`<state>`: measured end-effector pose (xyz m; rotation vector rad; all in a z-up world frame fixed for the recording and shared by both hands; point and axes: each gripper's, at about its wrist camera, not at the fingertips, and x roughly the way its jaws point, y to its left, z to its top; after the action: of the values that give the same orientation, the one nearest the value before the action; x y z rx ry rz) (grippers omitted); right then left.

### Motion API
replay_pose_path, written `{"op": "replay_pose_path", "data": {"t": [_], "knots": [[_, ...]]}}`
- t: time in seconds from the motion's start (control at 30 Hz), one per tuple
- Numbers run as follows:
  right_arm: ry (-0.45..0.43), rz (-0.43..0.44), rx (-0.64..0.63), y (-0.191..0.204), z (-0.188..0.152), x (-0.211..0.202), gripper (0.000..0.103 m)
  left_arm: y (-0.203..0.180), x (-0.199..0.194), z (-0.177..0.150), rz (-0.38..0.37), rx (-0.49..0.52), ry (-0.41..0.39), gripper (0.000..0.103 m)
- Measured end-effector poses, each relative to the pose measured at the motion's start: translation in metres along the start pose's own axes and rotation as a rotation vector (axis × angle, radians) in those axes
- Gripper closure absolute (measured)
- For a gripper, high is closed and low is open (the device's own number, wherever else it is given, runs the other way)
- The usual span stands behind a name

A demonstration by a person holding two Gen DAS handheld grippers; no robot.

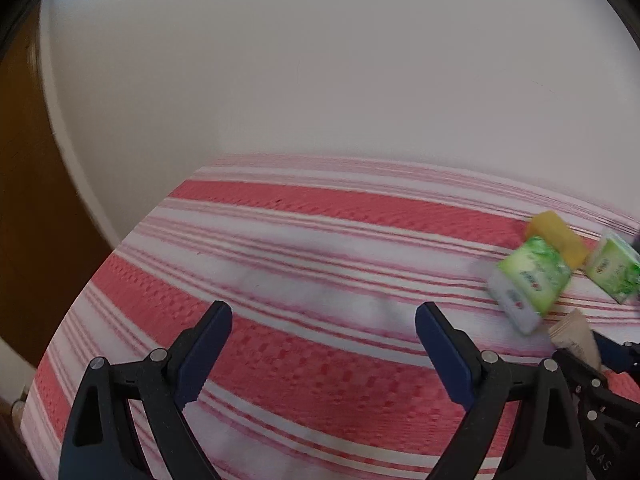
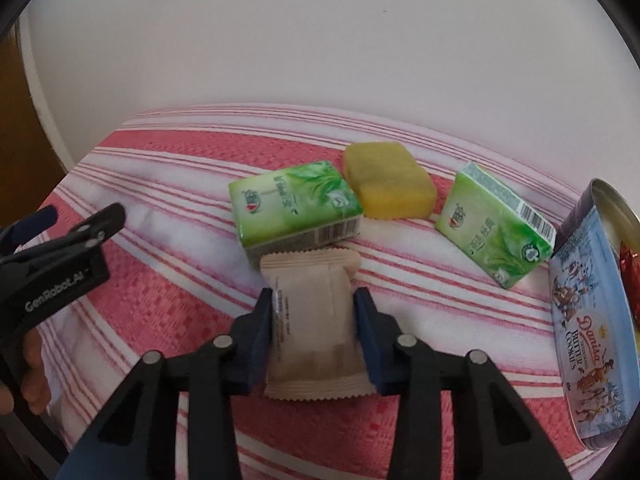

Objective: Organize objects
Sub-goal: 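Grasp the beige pastry bag with the right gripper while the left grasps the green tea pack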

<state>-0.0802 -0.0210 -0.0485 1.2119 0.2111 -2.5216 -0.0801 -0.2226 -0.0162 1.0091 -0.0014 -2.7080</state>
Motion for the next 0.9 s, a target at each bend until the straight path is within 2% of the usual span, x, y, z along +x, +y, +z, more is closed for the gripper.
{"op": "replay_pose_path", "data": {"t": [0.1, 0.17, 0.37, 0.57, 0.63, 0.7, 0.77, 0.83, 0.9], "knots": [[-0.015, 0.062, 0.025, -0.016, -0.007, -0.009, 0.067, -0.012, -0.007, 0.002, -0.067, 0.042, -0.042, 0.009], [-0.055, 0.086, 0.058, -0.030, -0.013, -0.020, 0.067, -0.021, -0.009, 0.004, -0.109, 0.080, -0.061, 0.009], [-0.212, -0.003, 0.112, -0.068, -0.026, -0.055, 0.067, -0.070, -0.015, 0.018, -0.220, 0.242, -0.111, 0.009], [-0.318, -0.079, 0.180, -0.099, -0.026, -0.079, 0.067, -0.121, 0.015, 0.025, -0.281, 0.432, -0.030, 0.009], [-0.327, -0.094, 0.177, -0.105, -0.027, -0.081, 0.067, -0.134, 0.026, 0.025, -0.288, 0.455, 0.007, 0.009], [-0.325, -0.097, 0.177, -0.112, -0.027, -0.083, 0.067, -0.142, 0.037, 0.026, -0.260, 0.469, 0.038, 0.009], [-0.317, -0.091, 0.185, -0.115, -0.025, -0.080, 0.067, -0.142, 0.043, 0.031, -0.267, 0.443, 0.059, 0.009], [-0.313, -0.083, 0.189, -0.116, -0.026, -0.080, 0.067, -0.143, 0.046, 0.033, -0.264, 0.424, 0.078, 0.015], [-0.313, -0.080, 0.186, -0.114, -0.028, -0.079, 0.067, -0.140, 0.047, 0.034, -0.290, 0.401, 0.091, 0.032]]}}
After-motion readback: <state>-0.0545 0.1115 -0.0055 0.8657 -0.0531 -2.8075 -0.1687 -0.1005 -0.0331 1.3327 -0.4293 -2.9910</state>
